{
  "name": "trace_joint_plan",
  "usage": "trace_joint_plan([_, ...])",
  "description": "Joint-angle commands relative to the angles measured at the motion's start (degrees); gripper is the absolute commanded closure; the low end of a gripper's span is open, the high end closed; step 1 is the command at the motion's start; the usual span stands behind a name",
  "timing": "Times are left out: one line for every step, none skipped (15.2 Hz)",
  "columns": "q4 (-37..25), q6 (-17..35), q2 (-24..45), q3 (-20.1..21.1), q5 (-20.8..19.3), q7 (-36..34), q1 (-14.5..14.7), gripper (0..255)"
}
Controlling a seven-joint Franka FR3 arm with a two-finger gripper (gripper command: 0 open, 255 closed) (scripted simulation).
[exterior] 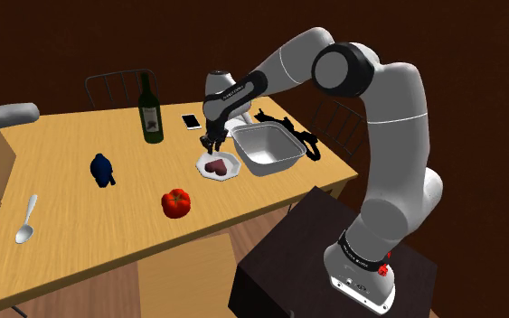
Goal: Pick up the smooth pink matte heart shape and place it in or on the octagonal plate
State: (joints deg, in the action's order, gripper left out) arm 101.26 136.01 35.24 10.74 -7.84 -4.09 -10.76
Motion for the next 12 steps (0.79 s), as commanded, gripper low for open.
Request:
trace_joint_plan([3.38,1.94,-1.51,0.73,1.17,0.70,-1.07,0])
trace_joint_plan([6.64,3.83,-2.92,1.53,2.42,1.51,-2.18,0])
trace_joint_plan([9.79,5.66,-4.24,2.37,3.76,2.43,-3.32,0])
trace_joint_plan([12.83,7.44,-5.49,3.29,5.18,3.46,-4.52,0])
trace_joint_plan([15.78,9.17,-6.66,4.27,6.71,4.60,-5.76,0])
trace_joint_plan([16.85,9.80,-7.08,4.67,7.29,5.05,-6.24,0])
trace_joint_plan([16.77,10.37,-6.43,4.55,7.12,4.93,-6.08,0])
trace_joint_plan([16.68,10.93,-5.78,4.44,6.93,4.81,-5.93,0])
trace_joint_plan([16.58,11.48,-5.12,4.31,6.74,4.68,-5.78,0])
trace_joint_plan([16.47,12.02,-4.45,4.18,6.57,4.56,-5.61,0])
trace_joint_plan([16.34,12.56,-3.78,4.06,6.38,4.44,-5.45,0])
trace_joint_plan([16.20,13.10,-3.11,3.92,6.21,4.32,-5.28,0])
